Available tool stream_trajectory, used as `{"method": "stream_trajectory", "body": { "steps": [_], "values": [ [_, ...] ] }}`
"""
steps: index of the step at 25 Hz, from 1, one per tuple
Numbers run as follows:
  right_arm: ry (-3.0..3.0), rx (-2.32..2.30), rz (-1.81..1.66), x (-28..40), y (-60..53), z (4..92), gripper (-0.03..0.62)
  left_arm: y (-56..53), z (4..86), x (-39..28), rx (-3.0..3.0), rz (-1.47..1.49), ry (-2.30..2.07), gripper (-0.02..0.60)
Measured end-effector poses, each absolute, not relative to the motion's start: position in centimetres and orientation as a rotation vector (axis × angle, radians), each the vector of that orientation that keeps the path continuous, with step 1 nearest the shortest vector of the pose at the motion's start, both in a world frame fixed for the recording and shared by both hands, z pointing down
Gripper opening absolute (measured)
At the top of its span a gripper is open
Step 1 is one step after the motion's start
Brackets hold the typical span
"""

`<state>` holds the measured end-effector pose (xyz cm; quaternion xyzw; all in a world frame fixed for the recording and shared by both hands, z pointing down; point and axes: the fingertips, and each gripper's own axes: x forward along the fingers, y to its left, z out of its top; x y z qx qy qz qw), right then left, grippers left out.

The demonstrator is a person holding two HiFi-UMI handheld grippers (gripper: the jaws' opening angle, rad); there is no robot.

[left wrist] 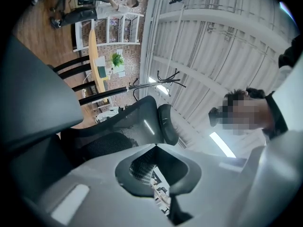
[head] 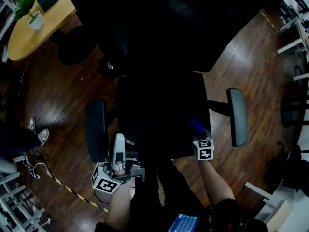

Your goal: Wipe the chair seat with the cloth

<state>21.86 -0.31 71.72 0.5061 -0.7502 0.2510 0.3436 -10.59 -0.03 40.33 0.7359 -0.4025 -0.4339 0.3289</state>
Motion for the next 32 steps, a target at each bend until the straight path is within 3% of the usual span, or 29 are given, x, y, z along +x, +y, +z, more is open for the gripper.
{"method": "stream_trajectory", "body": {
  "steps": [4,11,14,24,28,32],
  "values": [
    [-1.887,1.401,0.621,27.4,-0.6,70.5,0.08,0.0,40.1,-10.0,1.932,-1.129,-1.049,0.003],
    [-1.882,1.478,0.661,27.3,-0.9,70.2,0.08,-0.3,39.9,-9.7,1.934,-1.131,-1.05,0.003],
    [-1.982,1.386,0.718,21.9,0.3,70.1,0.08,-0.2,39.7,-9.7,1.935,-1.132,-1.05,0.003],
    [-2.366,0.787,0.854,-7.2,8.0,69.6,0.08,0.1,39.3,-10.6,1.935,-1.135,-1.079,0.003],
    [-2.425,0.638,0.835,-12.1,11.2,69.5,0.08,0.3,39.7,-10.7,1.927,-1.126,-1.085,0.003],
    [-2.446,0.598,0.829,-12.7,12.7,70.1,0.08,0.2,40.2,-10.9,1.923,-1.121,-1.086,0.003]
  ]
}}
